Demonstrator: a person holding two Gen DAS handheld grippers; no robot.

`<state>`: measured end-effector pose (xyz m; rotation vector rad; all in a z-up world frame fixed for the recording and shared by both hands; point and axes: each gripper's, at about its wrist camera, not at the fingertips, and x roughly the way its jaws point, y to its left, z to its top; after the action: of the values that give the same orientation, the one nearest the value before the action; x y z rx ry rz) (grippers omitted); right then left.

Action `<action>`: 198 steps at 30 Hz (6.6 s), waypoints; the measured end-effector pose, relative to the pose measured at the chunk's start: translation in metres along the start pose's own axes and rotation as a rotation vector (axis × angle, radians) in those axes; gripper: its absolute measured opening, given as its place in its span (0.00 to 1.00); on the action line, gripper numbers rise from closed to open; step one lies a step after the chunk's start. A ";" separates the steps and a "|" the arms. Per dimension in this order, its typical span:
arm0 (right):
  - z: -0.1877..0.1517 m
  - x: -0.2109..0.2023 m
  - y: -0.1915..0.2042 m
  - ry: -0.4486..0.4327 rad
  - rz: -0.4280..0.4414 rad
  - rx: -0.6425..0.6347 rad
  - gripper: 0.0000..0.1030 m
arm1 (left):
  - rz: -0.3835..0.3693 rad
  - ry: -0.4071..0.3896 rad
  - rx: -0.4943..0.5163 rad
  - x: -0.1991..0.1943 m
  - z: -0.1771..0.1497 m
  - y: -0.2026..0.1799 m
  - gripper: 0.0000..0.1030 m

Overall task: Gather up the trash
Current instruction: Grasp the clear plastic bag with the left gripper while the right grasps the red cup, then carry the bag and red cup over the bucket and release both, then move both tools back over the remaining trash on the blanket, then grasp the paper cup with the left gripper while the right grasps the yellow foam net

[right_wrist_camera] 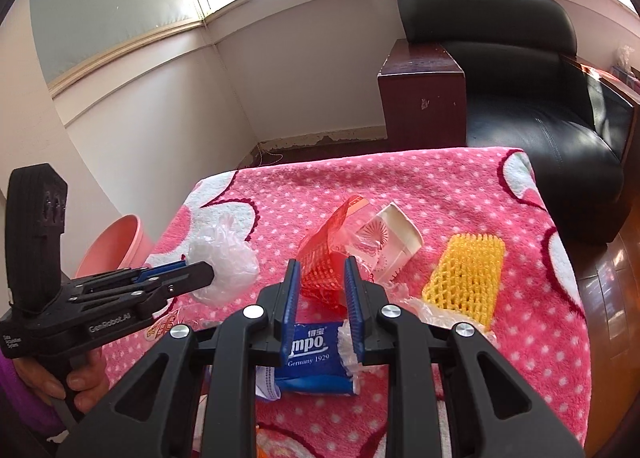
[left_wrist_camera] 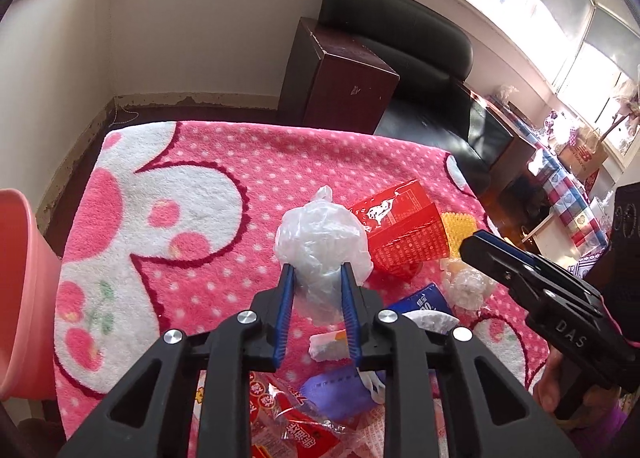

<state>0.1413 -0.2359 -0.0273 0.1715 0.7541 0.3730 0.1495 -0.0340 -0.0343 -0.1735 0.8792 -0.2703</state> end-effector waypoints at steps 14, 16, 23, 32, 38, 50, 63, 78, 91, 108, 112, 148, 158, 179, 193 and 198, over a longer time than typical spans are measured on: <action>0.001 0.028 0.005 0.045 -0.034 0.002 0.11 | -0.011 -0.054 -0.047 -0.035 -0.011 0.028 0.21; 0.002 0.027 0.007 0.046 -0.036 -0.002 0.07 | -0.014 -0.065 -0.053 -0.040 -0.011 0.032 0.21; 0.003 0.018 0.025 0.021 -0.037 -0.043 0.02 | -0.012 -0.114 -0.071 -0.059 -0.014 0.043 0.21; 0.023 -0.009 0.067 -0.083 -0.005 -0.116 0.01 | 0.020 -0.225 -0.107 -0.100 -0.020 0.066 0.21; 0.034 -0.016 0.108 -0.134 0.058 -0.185 0.01 | 0.074 -0.310 -0.129 -0.132 -0.029 0.084 0.21; 0.035 0.005 0.219 -0.121 0.253 -0.365 0.01 | 0.246 -0.412 -0.223 -0.188 -0.058 0.141 0.21; -0.004 0.049 0.327 0.006 0.421 -0.533 0.01 | 0.380 -0.361 -0.357 -0.191 -0.097 0.208 0.21; -0.030 0.081 0.346 0.176 0.418 -0.515 0.01 | 0.437 -0.280 -0.411 -0.175 -0.114 0.239 0.25; -0.029 0.081 0.343 0.194 0.408 -0.511 0.12 | 0.435 -0.300 -0.410 -0.180 -0.111 0.232 0.36; -0.019 0.048 0.308 0.116 0.393 -0.464 0.22 | 0.386 -0.338 -0.336 -0.190 -0.097 0.199 0.41; -0.017 0.036 0.290 0.099 0.376 -0.438 0.22 | 0.365 -0.334 -0.307 -0.187 -0.092 0.187 0.41; -0.024 -0.032 0.023 -0.026 -0.072 -0.032 0.22 | 0.116 -0.209 -0.052 -0.103 -0.035 0.044 0.41; -0.030 -0.046 -0.038 -0.052 -0.155 0.091 0.22 | -0.042 -0.126 0.024 -0.055 0.001 -0.016 0.41; -0.029 -0.023 -0.094 -0.006 -0.174 0.200 0.22 | -0.072 0.185 0.175 0.086 0.041 -0.091 0.41; -0.018 0.004 -0.111 0.056 -0.154 0.253 0.22 | -0.109 0.117 0.146 0.071 0.041 -0.087 0.24; -0.019 0.015 -0.116 0.078 -0.148 0.285 0.22 | -0.110 0.076 0.141 0.055 0.043 -0.082 0.24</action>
<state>0.1691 -0.3367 -0.0833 0.3682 0.8899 0.1310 0.2035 -0.1276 -0.0264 -0.0803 0.9240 -0.4425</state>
